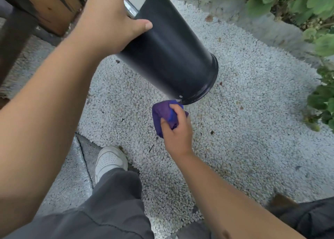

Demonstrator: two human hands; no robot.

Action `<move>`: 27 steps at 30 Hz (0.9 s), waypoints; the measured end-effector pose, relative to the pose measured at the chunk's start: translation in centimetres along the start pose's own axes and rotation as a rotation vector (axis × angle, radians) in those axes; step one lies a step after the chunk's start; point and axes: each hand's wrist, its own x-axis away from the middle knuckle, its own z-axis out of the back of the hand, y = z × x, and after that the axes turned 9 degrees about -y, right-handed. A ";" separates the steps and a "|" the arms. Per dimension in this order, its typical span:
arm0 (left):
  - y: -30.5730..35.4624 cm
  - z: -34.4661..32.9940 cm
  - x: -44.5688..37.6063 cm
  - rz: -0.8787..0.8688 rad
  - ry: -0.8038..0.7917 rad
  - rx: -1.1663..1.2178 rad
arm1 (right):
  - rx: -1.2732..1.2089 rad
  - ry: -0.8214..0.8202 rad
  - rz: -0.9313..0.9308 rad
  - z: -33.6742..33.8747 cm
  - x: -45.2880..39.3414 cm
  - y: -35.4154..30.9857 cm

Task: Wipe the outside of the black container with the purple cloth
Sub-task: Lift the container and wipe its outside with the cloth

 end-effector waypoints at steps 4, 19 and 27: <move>-0.9 -2.2 3.7 0.072 0.089 0.312 | -0.025 0.215 0.159 1.4 -2.6 -3.1; -3.2 -4.6 5.4 0.210 0.073 0.188 | -0.125 0.418 -0.091 8.8 -9.0 -3.0; 0.4 -1.6 3.0 0.238 0.190 0.065 | -0.076 0.348 -0.105 10.4 -11.7 -6.3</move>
